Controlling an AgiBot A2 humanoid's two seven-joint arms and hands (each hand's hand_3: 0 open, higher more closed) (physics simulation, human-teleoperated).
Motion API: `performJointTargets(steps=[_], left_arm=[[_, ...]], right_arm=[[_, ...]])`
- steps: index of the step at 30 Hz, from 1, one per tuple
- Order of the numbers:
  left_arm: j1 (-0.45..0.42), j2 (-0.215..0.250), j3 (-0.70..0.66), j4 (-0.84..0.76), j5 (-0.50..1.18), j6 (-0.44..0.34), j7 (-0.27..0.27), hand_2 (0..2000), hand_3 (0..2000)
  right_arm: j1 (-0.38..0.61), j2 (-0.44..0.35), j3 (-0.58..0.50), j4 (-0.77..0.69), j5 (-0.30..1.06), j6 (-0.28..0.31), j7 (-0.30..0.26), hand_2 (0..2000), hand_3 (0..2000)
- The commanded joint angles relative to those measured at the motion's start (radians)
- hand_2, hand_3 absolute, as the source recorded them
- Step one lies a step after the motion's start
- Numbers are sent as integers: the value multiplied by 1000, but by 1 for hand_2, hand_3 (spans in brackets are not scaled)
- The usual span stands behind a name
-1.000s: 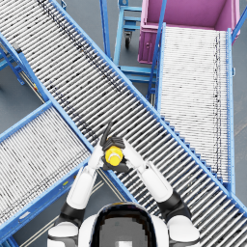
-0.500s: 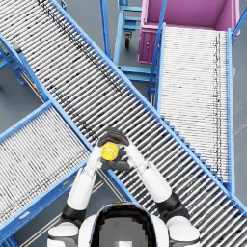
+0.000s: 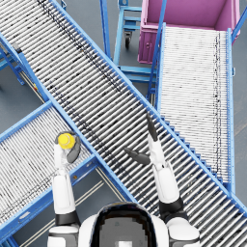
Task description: Pick up the oil and place it on the left assembly line, put the cola on the right, and keep Sprite still
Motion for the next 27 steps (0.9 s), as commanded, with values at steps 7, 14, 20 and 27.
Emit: performJointTargets(steps=[7, 14, 20, 27], left_arm=[[46, -46, -333, 301, 0, 34, -1, 0, 693], [134, -152, -518, 280, -1, 51, -2, 0, 0], [117, -139, -367, 102, -1, 53, -2, 0, 0], [131, -155, -119, -91, 0, 53, -2, 0, 0]], right_arm=[[5, -15, -5, -1, 0, 0, 0, 0, 0], [11, -29, -15, -4, 0, 0, 0, 0, 0], [11, -30, -42, -11, 0, 0, 0, 0, 0], [67, -37, -246, -15, 0, 0, 0, 0, 0]])
